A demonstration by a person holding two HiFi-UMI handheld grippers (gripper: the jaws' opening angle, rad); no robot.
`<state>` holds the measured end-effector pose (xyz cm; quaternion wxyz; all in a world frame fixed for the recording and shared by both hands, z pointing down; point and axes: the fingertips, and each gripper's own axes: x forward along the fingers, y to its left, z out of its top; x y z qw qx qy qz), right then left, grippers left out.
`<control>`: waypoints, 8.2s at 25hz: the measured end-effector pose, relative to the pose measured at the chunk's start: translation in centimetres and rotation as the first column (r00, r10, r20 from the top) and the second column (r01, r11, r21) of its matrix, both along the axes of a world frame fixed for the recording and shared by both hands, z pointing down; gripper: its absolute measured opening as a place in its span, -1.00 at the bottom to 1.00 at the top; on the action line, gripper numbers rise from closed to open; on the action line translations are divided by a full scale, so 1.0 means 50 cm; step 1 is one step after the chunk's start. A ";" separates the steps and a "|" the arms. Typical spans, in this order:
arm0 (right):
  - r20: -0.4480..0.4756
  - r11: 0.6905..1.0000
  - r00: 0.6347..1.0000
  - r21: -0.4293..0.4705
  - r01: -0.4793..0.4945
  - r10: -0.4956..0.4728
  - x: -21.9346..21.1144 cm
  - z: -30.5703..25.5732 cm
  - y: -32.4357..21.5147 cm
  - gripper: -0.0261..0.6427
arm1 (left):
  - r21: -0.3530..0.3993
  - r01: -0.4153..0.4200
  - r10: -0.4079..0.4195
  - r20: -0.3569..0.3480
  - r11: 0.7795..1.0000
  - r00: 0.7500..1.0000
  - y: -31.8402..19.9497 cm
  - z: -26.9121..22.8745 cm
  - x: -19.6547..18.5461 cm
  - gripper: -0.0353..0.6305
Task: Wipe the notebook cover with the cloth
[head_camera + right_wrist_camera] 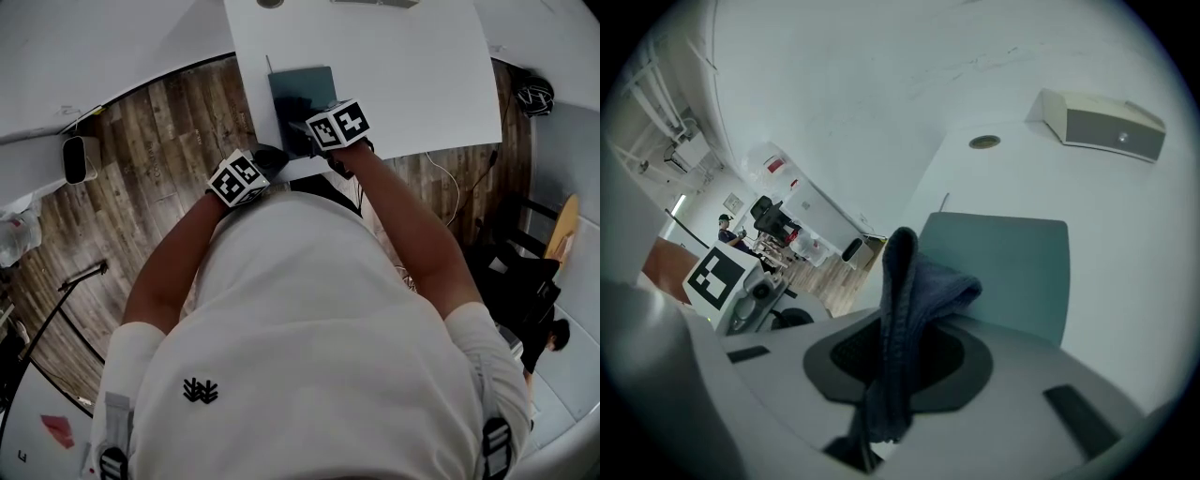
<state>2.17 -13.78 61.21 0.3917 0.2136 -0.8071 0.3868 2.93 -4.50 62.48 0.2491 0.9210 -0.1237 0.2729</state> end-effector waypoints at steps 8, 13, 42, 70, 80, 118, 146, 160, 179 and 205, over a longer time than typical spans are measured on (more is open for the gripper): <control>-0.027 0.997 0.997 0.003 -0.078 0.078 0.091 0.008 -0.029 -0.75 | -0.008 0.000 0.000 -0.005 1.000 1.000 0.003 0.000 -0.004 -0.88; -0.056 0.995 0.993 0.009 -0.102 0.103 0.146 0.013 -0.047 -0.75 | -0.017 -0.001 0.001 -0.002 1.000 1.000 0.005 0.003 -0.009 -0.88; 0.006 1.000 1.000 -0.018 0.015 -0.015 -0.042 0.002 -0.079 -0.75 | -0.032 0.023 -0.023 -0.007 0.999 1.000 0.000 0.005 0.000 -0.88; -0.138 0.990 0.981 0.039 -0.136 0.140 0.210 0.004 -0.147 -0.75 | -0.039 -0.006 0.006 0.001 0.999 1.000 0.007 0.010 -0.006 -0.88; -0.004 1.000 1.000 0.008 -0.001 0.001 0.001 -0.026 -0.117 -0.75 | -0.041 -0.007 0.007 0.002 0.999 1.000 0.011 0.006 0.005 -0.88; 0.070 0.982 0.987 -0.130 -0.137 0.147 0.164 0.019 -0.247 -0.73 | -0.082 0.003 -0.003 0.004 0.997 1.000 0.021 0.002 -0.026 -0.88; -0.039 0.951 0.960 0.150 -0.269 0.277 0.304 -0.022 -0.014 -0.74 | -0.075 0.173 -0.179 -0.090 0.982 0.980 -0.030 -0.124 -0.109 -0.88; 0.036 0.929 0.948 0.191 -0.317 0.316 0.201 -0.099 0.257 -0.74 | 0.001 0.235 -0.232 -0.153 0.972 0.961 -0.004 -0.231 -0.204 -0.88; 0.087 0.895 0.947 0.310 -0.322 0.310 0.123 -0.194 0.321 -0.74 | 0.048 0.195 -0.181 -0.205 0.980 0.962 0.022 -0.289 -0.210 -0.88; 0.002 0.923 0.979 0.332 -0.194 0.205 0.063 -0.224 0.366 -0.75 | -0.025 0.177 -0.178 -0.208 0.984 0.962 0.053 -0.235 -0.240 -0.88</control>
